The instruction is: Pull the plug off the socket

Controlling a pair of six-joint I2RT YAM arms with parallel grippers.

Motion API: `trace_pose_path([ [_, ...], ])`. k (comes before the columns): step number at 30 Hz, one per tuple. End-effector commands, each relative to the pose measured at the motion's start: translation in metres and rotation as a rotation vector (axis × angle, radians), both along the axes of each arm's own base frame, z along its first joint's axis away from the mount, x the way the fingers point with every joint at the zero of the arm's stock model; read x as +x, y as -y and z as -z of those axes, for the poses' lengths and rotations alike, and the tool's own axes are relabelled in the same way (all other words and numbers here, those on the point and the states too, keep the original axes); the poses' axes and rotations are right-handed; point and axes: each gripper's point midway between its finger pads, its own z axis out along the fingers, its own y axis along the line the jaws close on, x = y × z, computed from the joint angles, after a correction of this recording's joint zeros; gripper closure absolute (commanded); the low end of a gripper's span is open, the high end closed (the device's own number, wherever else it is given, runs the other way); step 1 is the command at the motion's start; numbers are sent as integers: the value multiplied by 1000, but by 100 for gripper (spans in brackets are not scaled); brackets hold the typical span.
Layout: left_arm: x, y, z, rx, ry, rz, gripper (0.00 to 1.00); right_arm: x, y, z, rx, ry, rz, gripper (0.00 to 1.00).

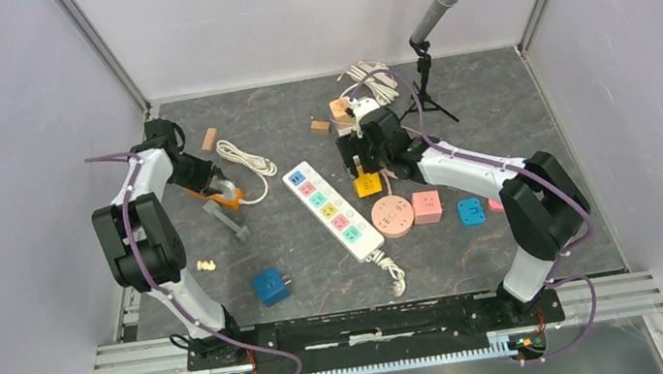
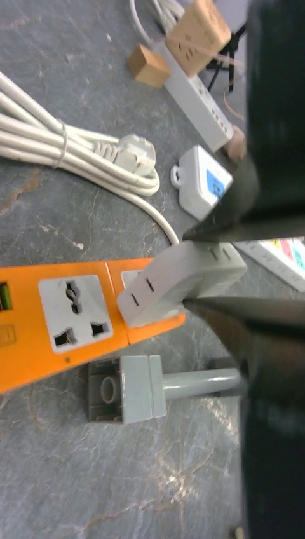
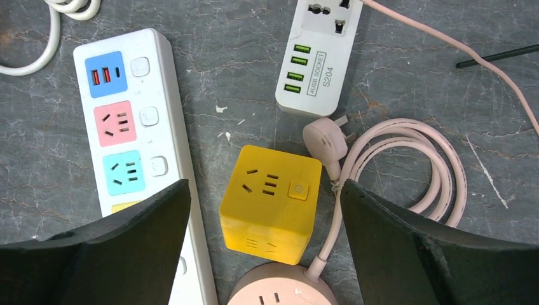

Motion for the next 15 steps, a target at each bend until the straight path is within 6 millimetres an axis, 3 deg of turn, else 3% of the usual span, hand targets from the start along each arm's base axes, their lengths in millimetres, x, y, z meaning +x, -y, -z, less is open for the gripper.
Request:
trace_pose_path([
  [1,9,10,-16,-46,55,-13,75,10,-7,-19,67,39,11,10],
  [5,6,13,-26,-46,85,12,98,13,-14,-19,76,32,-11,11],
  [9,-3,27,-29,-77,78,76,98,10,-30,-20,118,33,-89,12],
  [15,-30,50,-28,-81,52,155,98,-1,-76,-35,253,69,-301,21],
])
